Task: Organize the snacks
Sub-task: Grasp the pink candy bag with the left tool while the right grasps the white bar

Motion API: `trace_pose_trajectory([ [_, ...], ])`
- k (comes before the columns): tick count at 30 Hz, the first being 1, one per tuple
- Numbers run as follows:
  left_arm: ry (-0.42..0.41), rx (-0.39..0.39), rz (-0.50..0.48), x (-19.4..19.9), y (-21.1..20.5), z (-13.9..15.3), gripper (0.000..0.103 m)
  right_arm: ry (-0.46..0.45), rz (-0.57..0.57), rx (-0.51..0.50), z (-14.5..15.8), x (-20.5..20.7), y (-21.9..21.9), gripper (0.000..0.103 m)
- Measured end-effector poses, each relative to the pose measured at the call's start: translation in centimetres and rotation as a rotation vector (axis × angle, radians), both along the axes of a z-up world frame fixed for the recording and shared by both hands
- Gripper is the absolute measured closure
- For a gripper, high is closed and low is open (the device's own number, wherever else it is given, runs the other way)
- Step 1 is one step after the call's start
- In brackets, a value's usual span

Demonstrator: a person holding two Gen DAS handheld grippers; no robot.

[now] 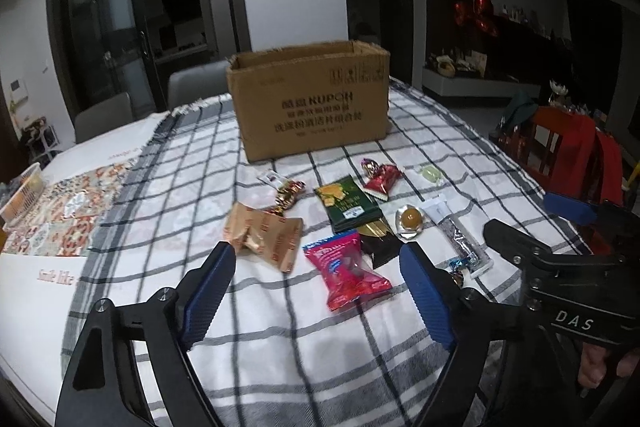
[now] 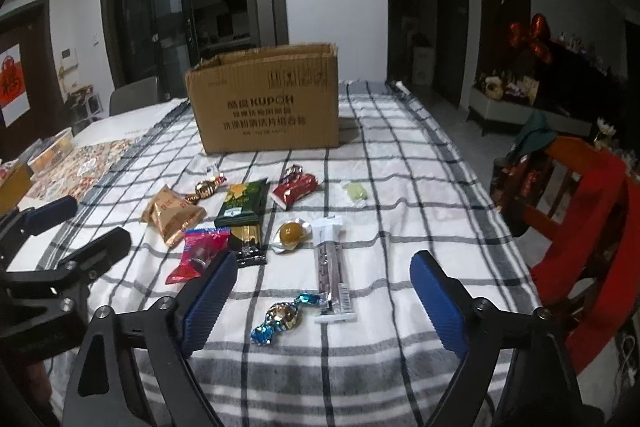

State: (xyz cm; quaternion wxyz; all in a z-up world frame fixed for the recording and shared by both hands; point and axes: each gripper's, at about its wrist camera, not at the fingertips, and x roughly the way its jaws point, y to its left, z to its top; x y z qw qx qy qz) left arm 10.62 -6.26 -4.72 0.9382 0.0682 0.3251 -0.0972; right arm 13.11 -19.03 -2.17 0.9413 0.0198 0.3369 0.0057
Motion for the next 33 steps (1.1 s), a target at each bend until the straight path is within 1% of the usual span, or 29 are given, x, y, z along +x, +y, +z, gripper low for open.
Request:
trace_pose_trajectory([
  [4,0.068,-0.019,0.002,2.0,-0.4,-1.6,0.023,0.057,0.02,0.007,-1.5,2.1,-0.2,0.025],
  [9,0.174,-0.065,0.019,4.4,-0.3,-3.8,0.033,0.115,0.023,0.025,-3.1,4.2,-0.5,0.033],
  [13,0.222,-0.076,0.014,5.2,-0.6,-5.0,0.035,0.151,0.032,0.041,-4.1,5.1,-0.6,0.04],
  [15,0.24,-0.075,0.012,5.6,-0.9,-5.6,0.037,0.166,0.036,0.049,-4.5,5.4,-0.7,0.042],
  [22,0.263,-0.072,0.013,6.5,-1.4,-6.3,0.041,0.188,0.036,0.047,-5.3,6.6,-0.6,0.049],
  [27,0.285,-0.087,0.027,7.2,-1.4,-7.0,0.049,0.202,0.04,0.036,-6.0,7.4,-0.6,0.057],
  [29,0.287,-0.088,0.022,7.2,-1.4,-7.1,0.052,0.208,0.04,0.025,-6.3,7.6,-0.5,0.062],
  [31,0.286,-0.091,0.013,7.1,-1.5,-7.2,0.055,0.214,0.043,0.011,-6.6,7.6,-0.3,0.062],
  [33,0.284,-0.088,0.009,7.1,-1.7,-7.2,0.062,0.211,0.042,-0.005,-6.8,7.6,-0.1,0.064],
])
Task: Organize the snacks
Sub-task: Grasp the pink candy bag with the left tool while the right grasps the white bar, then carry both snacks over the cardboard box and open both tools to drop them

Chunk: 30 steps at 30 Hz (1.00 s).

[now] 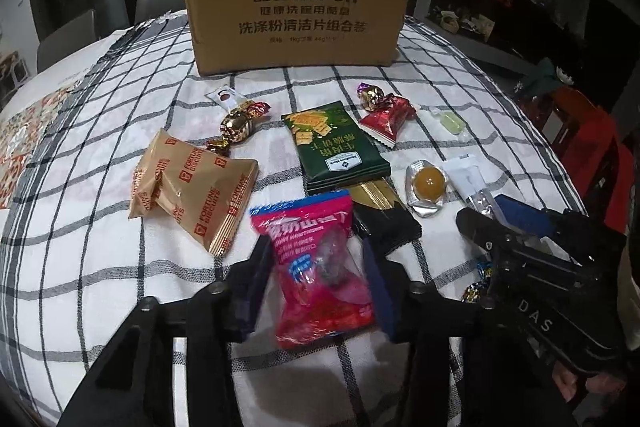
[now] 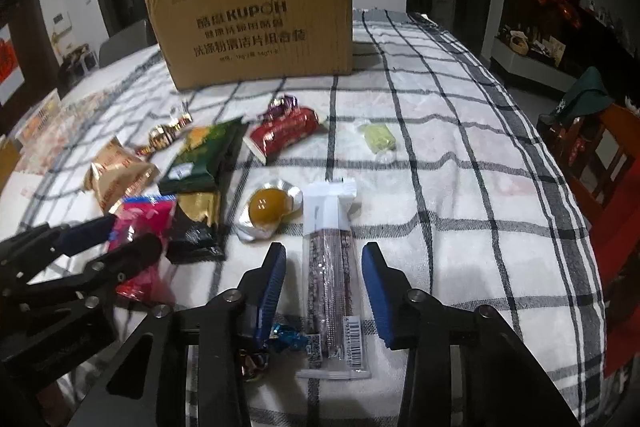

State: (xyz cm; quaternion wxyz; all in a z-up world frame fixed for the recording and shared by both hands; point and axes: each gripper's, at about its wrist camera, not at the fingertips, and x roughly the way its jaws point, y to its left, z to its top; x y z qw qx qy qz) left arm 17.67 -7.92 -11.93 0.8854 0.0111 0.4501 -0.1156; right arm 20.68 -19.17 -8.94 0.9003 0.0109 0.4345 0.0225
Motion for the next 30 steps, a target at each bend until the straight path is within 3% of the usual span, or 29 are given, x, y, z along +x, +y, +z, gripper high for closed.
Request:
trace_pose_trajectory([
  [3,-0.016,0.005,-0.004,-0.3,0.0,-0.1,0.063,-0.007,0.006,-0.028,0.0,-0.1,0.3,0.075],
  [7,-0.023,0.01,-0.008,-0.6,0.1,0.1,0.067,-0.001,0.0,-0.011,0.1,-0.3,0.1,0.077],
  [15,-0.068,-0.003,-0.014,-1.9,0.9,2.0,0.069,-0.046,-0.008,0.013,2.0,-1.7,0.3,0.077],
  [22,-0.142,-0.012,-0.057,-2.7,0.9,4.9,0.072,-0.122,0.017,0.037,5.3,-2.5,0.8,0.077],
  [30,-0.195,-0.07,-0.081,-0.3,1.9,8.7,0.074,-0.193,0.061,0.063,9.1,-1.2,1.9,0.077],
])
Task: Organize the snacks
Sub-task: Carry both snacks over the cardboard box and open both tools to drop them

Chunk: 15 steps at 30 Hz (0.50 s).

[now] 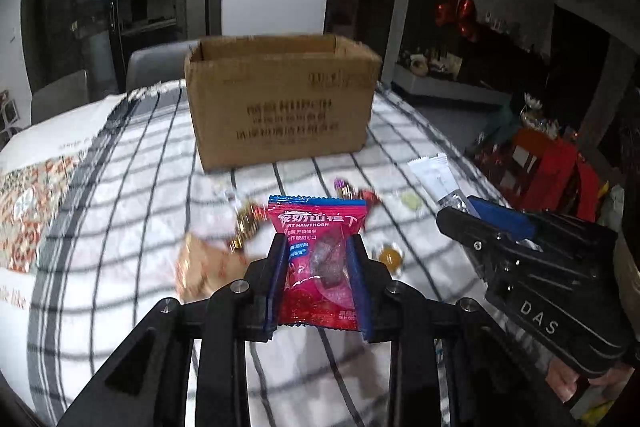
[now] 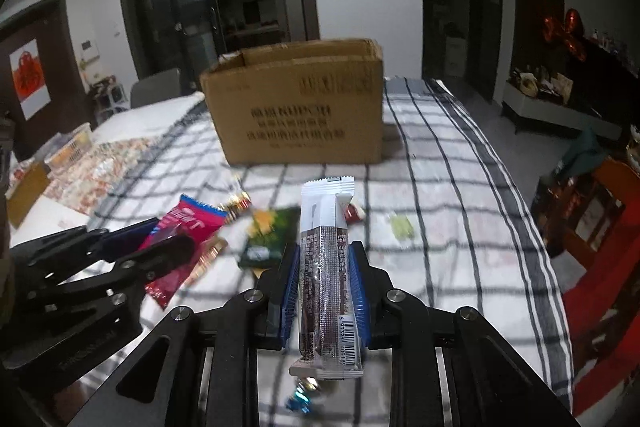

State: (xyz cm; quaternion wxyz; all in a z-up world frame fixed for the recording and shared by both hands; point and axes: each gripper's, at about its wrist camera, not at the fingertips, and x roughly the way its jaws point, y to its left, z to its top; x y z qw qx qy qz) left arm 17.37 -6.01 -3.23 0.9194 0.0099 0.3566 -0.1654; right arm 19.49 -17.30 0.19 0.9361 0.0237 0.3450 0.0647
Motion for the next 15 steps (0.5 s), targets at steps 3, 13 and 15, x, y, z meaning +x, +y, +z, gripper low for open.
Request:
trace_pose_trajectory([
  [3,-0.017,-0.001,0.009,1.7,0.5,1.5,0.074,-0.031,0.013,-0.005,1.5,1.4,0.5,0.077],
  [13,-0.081,0.003,0.014,6.8,1.5,5.9,0.075,-0.107,0.018,0.009,5.7,7.4,1.2,0.077],
  [15,-0.085,0.002,0.014,7.9,1.7,6.6,0.075,-0.119,0.015,0.022,6.6,8.5,1.2,0.077],
])
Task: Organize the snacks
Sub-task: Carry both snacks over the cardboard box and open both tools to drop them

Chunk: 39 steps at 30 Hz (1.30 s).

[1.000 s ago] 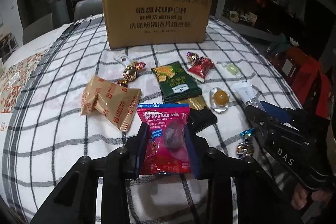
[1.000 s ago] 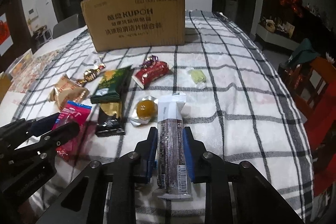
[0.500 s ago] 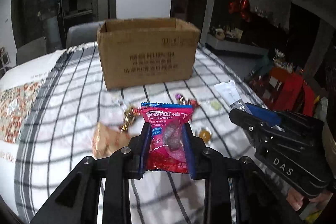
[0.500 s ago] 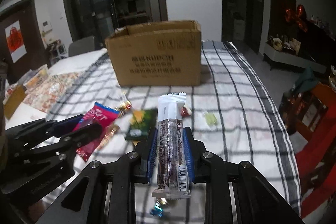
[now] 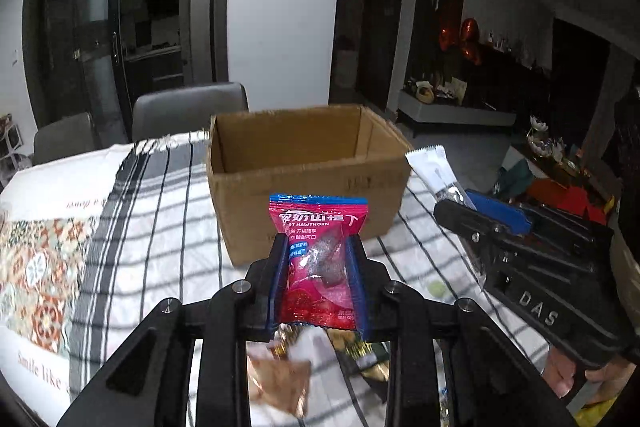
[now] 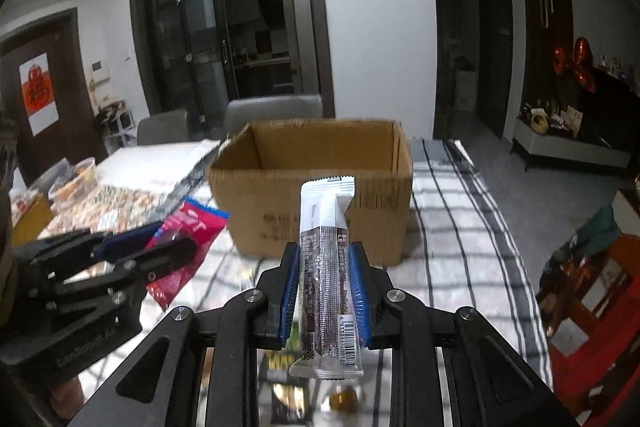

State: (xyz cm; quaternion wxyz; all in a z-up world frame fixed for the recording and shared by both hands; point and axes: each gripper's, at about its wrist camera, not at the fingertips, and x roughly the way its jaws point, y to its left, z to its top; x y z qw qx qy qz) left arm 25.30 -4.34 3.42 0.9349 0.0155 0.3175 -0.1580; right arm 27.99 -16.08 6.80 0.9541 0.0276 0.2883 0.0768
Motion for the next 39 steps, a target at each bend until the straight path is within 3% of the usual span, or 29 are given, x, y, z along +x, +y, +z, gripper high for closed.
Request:
trace_pose_trajectory([
  [7,-0.026,0.023,-0.004,4.2,0.1,2.7,0.075,-0.058,-0.019,0.032,3.1,4.3,0.3,0.077],
  [13,-0.018,0.011,-0.005,8.9,0.1,4.0,0.075,-0.065,-0.032,0.026,3.5,7.8,0.3,0.077],
  [28,0.029,0.05,0.004,16.5,-1.0,1.4,0.074,0.019,-0.019,0.032,0.5,15.8,-0.8,0.077],
  [30,0.042,0.052,0.004,17.2,-1.1,1.2,0.068,0.04,-0.023,0.036,-0.2,16.6,-1.1,0.074],
  [31,0.045,0.052,0.004,17.6,-1.2,1.3,0.063,0.041,-0.028,0.037,-0.3,16.8,-1.3,0.065],
  [32,0.045,0.053,0.008,17.6,-1.2,1.3,0.052,0.041,-0.036,0.035,-0.4,16.9,-1.5,0.047],
  [33,0.039,0.055,0.014,17.5,-1.3,1.4,0.049,0.03,-0.054,0.036,-0.4,16.7,-1.7,0.043],
  [37,0.024,0.055,0.014,16.3,-1.0,1.8,0.046,0.023,-0.066,0.042,-0.3,15.7,-2.1,0.043],
  [39,0.014,0.059,0.016,15.1,-0.9,2.0,0.04,0.03,-0.059,0.057,-0.1,14.7,-2.3,0.043],
])
